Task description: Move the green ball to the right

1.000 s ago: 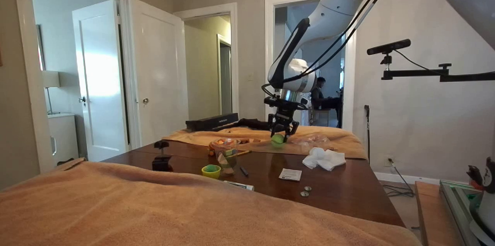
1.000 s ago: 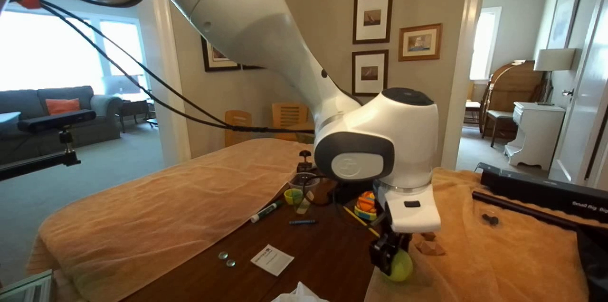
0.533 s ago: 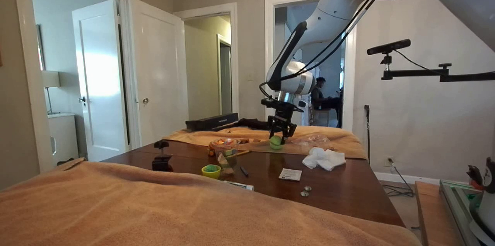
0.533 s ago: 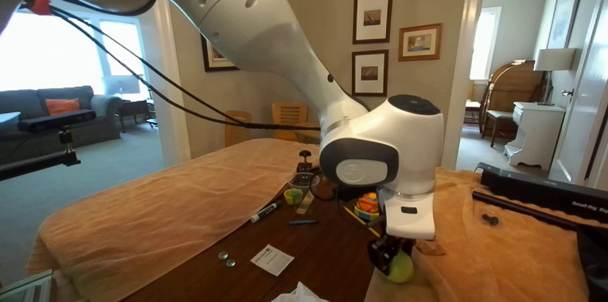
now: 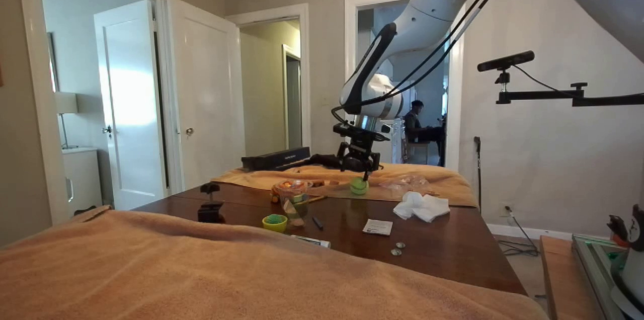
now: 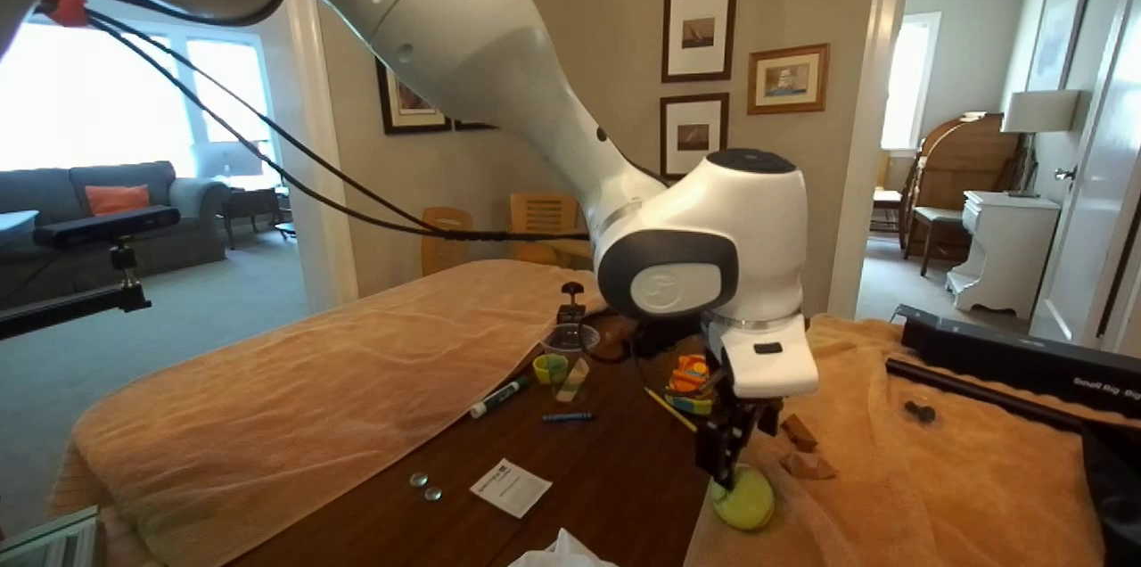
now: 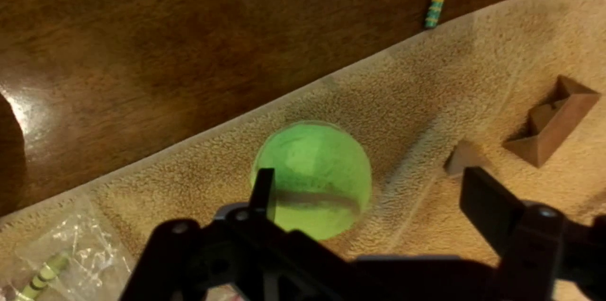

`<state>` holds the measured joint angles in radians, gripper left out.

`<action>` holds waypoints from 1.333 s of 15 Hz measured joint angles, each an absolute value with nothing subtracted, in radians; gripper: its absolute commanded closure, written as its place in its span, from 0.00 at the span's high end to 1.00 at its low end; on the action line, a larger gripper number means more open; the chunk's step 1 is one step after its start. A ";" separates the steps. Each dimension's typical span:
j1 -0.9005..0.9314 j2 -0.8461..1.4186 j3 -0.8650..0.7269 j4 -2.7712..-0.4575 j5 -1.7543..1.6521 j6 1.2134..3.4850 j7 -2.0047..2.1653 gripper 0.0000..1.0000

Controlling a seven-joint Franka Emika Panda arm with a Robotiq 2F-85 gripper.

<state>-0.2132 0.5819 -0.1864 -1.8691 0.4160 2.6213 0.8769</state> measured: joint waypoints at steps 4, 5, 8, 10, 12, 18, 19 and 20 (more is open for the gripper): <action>-0.154 0.493 -0.193 -1.912 0.317 2.591 0.800 1.00; -0.140 0.461 -0.190 -1.933 0.303 2.583 0.772 1.00; -0.107 0.358 -0.163 -2.013 0.298 2.568 0.664 1.00; -0.093 0.291 -0.144 -2.066 0.298 2.542 0.588 1.00; -0.083 0.227 -0.122 -2.118 0.298 2.531 0.505 1.00; -0.075 0.059 -0.064 -2.246 0.301 2.462 0.235 1.00; -0.074 0.033 -0.058 -2.265 0.302 2.446 0.189 1.00; -0.072 0.006 -0.052 -2.283 0.303 2.425 0.142 1.00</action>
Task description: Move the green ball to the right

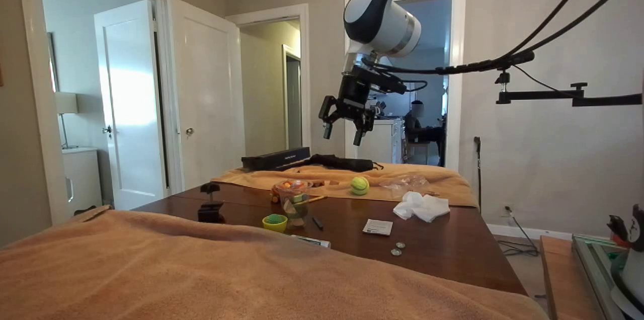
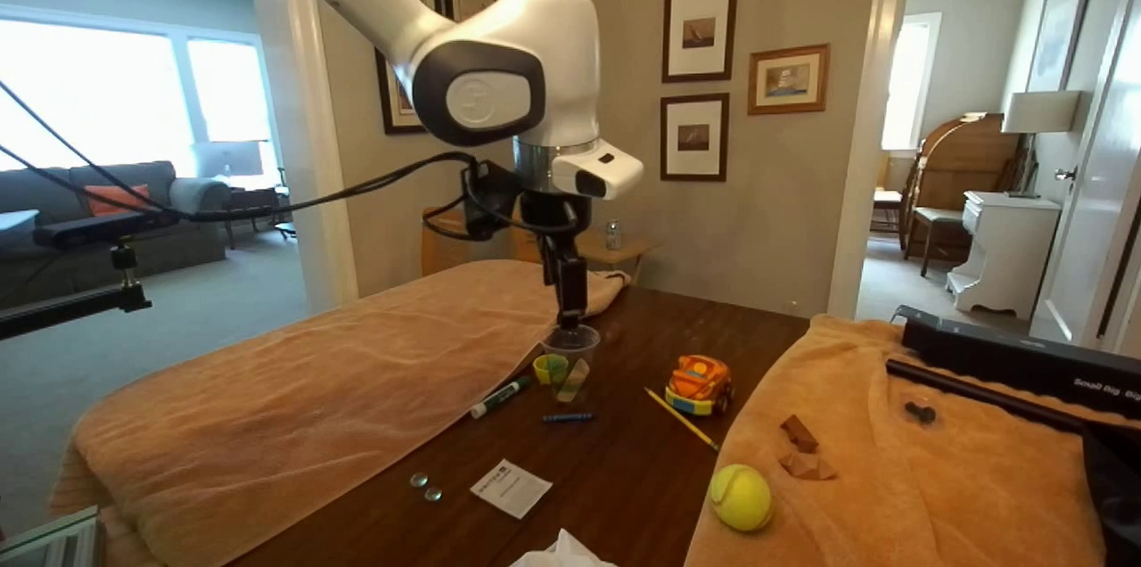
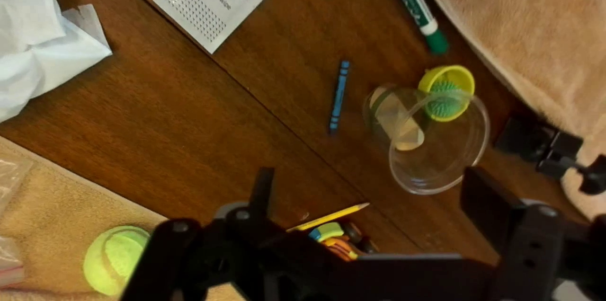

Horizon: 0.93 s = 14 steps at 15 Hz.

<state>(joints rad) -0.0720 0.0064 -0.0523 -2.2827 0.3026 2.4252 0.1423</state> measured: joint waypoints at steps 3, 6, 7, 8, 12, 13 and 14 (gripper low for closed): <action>-0.056 -0.066 -0.045 -2.323 0.304 2.351 0.010 1.00; -0.032 -0.125 -0.043 -2.347 0.304 2.260 -0.118 1.00; -0.024 -0.140 -0.042 -2.352 0.304 2.231 -0.158 1.00; -0.016 -0.153 -0.042 -2.355 0.303 2.203 -0.198 1.00; -0.001 -0.174 -0.042 -2.355 0.303 2.150 -0.288 1.00; -0.001 -0.174 -0.042 -2.355 0.303 2.150 -0.291 1.00; -0.001 -0.174 -0.042 -2.355 0.303 2.150 -0.294 1.00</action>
